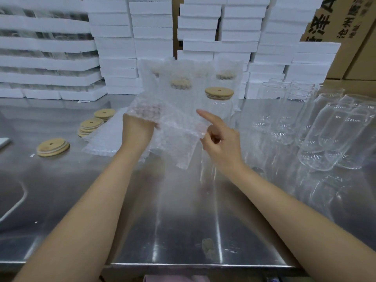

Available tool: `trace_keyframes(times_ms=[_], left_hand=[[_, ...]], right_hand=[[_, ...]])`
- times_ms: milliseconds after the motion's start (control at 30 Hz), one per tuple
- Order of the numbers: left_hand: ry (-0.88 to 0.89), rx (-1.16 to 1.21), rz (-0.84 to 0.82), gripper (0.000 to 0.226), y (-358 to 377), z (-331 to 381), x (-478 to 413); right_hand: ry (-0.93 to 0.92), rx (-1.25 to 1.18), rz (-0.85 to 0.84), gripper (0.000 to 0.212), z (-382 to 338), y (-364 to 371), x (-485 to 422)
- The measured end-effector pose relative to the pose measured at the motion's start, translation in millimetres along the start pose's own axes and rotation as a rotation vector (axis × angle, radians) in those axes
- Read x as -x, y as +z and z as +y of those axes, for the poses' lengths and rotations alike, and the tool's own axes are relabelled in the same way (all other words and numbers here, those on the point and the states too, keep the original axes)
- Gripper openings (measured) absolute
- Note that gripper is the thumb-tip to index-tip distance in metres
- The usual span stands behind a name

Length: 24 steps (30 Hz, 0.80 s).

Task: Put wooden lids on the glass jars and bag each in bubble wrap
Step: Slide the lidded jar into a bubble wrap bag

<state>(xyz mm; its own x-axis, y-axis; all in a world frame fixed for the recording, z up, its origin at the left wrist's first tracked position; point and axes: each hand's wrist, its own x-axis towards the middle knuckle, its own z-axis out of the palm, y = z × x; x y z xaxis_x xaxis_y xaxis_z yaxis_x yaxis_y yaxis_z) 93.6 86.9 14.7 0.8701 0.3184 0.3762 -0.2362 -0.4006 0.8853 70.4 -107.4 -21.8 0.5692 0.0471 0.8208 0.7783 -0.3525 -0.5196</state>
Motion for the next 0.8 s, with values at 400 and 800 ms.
trace_keyframes(times_ms=[400,800], left_hand=[[0.152,-0.001,0.073,0.02,-8.9,-0.3,0.8],[-0.008,0.272,-0.09,0.009,-11.7,-0.6,-4.6]], right_hand=[[0.392,-0.299,0.116,0.032,-7.9,0.3,-3.2],[0.471,-0.41,0.076,0.037,-8.4,1.9,-2.7]])
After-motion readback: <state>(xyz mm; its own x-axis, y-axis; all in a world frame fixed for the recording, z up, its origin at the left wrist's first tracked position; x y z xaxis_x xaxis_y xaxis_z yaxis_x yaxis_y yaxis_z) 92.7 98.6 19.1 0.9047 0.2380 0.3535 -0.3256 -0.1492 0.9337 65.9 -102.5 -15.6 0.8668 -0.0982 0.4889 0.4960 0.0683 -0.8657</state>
